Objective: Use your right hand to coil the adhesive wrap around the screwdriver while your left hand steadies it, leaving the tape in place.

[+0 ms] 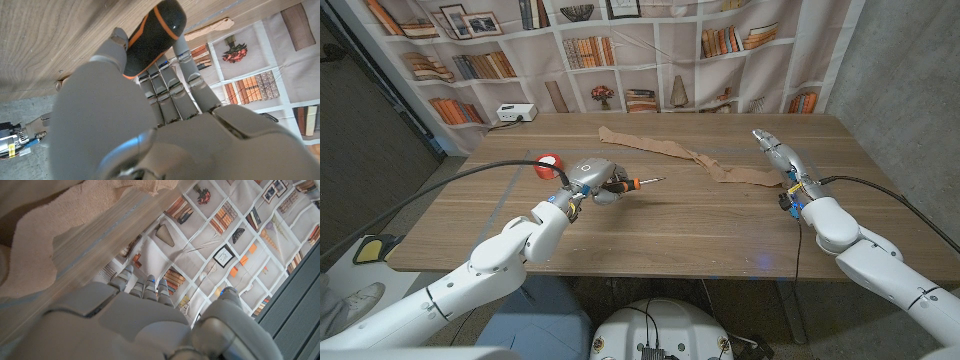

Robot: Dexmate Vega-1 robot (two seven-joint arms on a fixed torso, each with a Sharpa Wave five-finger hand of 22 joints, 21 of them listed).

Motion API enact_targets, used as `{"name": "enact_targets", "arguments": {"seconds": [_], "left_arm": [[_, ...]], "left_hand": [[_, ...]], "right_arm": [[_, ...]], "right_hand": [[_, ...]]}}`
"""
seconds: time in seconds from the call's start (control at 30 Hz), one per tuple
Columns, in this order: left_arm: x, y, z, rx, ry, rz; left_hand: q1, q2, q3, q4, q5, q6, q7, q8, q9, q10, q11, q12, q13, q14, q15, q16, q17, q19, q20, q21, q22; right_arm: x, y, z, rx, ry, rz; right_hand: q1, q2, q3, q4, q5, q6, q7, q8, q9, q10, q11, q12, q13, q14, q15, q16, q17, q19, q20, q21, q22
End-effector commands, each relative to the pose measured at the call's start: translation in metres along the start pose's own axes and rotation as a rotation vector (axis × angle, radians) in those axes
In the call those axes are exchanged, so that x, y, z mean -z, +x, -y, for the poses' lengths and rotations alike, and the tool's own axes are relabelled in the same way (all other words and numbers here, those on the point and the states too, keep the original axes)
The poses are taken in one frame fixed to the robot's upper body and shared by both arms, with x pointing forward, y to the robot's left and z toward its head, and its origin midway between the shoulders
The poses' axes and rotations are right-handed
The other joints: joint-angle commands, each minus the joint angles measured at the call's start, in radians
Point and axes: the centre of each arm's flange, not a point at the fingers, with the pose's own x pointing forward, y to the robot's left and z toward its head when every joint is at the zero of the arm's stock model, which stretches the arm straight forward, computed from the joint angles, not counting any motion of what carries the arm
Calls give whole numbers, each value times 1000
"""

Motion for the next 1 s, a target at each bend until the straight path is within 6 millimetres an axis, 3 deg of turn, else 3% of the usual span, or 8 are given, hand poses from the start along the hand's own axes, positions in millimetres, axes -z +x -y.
{"name": "enact_targets", "arguments": {"seconds": [0.03,0.2,0.47,1.0], "left_arm": [[2,4,5,-21,-19,-12],[2,5,6,-21,-20,-13],[2,4,5,-28,-21,-18],[1,1,3,-19,-14,-20]], "left_hand": [[211,210,-1,4,7,19,12,61,74,9,1,-2,2,22,-11,1,4,18,-24,10,1],[211,210,-2,4,7,19,12,61,73,8,0,-6,3,25,-12,1,4,16,-24,15,-1],[212,210,-4,4,7,20,11,61,71,9,-1,-8,3,27,-11,0,4,13,-24,21,-4],[213,210,-7,5,8,20,15,60,68,14,2,-15,5,28,-11,-3,4,10,-26,39,-10]], "right_arm": [[-14,0,14,-7,-222,-17],[-24,-1,18,8,-345,-18],[-29,0,20,-4,-405,-22],[-33,4,27,-26,-538,-45]], "right_hand": [[37,3,11,-22,3,-3,2,6,1,-12,3,-5,5,-12,0,-6,2,10,4,5,3],[61,6,20,-33,4,-5,1,7,2,-15,2,-5,5,-13,0,-7,2,16,4,6,3],[106,11,36,-48,6,-16,-2,6,2,-26,-1,-8,5,-26,2,-13,2,21,1,5,2],[159,9,53,-59,9,-23,-6,7,2,-29,-5,-7,5,-28,-2,-13,1,29,1,5,2]]}}
